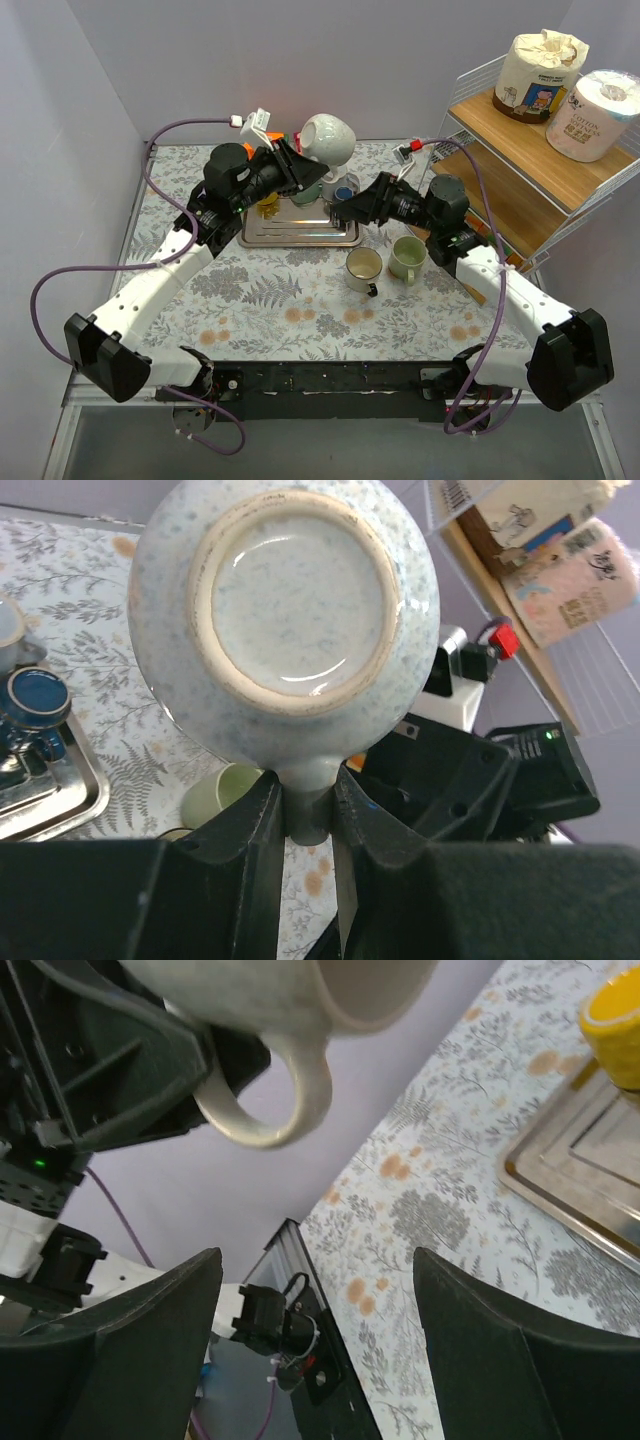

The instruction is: Turn the mug right side up

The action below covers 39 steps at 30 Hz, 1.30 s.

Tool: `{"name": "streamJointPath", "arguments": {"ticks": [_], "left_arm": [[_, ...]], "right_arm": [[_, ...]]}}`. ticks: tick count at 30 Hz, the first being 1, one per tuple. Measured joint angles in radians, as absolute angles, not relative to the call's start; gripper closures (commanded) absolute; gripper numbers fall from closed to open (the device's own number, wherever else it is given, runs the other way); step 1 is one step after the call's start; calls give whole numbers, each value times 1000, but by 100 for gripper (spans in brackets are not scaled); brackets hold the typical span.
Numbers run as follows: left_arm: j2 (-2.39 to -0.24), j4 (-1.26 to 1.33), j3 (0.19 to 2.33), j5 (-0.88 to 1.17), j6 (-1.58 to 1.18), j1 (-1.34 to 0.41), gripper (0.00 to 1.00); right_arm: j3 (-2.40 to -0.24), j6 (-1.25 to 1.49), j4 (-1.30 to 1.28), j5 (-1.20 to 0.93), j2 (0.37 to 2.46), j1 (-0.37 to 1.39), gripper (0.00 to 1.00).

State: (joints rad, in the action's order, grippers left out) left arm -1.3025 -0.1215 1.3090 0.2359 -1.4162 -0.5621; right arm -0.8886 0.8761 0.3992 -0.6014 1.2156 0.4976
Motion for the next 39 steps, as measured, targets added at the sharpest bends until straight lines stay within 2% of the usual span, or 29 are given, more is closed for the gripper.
{"name": "streamJointPath", "arguments": {"ticks": [9,16,20,28,30,31,32,34,35,39], "left_arm": [[-1213,-30,1287,348,-1436,-562,100],[-1197,31,1287,418,-1454,-562,100],[-1197,39,1287,442,-1463,-562,100],[-1197,59,1276,473,-1471,-562,100],[-1197,73,1268,476,-1472,-562,100],[-1197,78,1266,477,-1473,-562,100],[-1197,81,1264,478,-1474,-562,100],[-1197,96,1258,482,-1481,-561,100],[-1196,102,1255,482,-1473,-561,100],[-1197,107,1244,480,-1486,-556,100]], "right_arm": [[-967,1049,733,-675,1287,498,18],[-1000,1126,873,-678,1327,498,21],[-1005,1174,930,-678,1354,498,36],[-1005,1256,1033,-677,1365,498,49],[-1005,1276,1052,-679,1368,498,57],[-1005,1283,1058,-680,1370,498,62],[-1005,1289,1064,-680,1374,498,73],[-1005,1310,1068,-683,1384,497,86],[-1006,1321,1069,-686,1391,496,97],[-1012,1330,1057,-698,1401,492,99]]}}
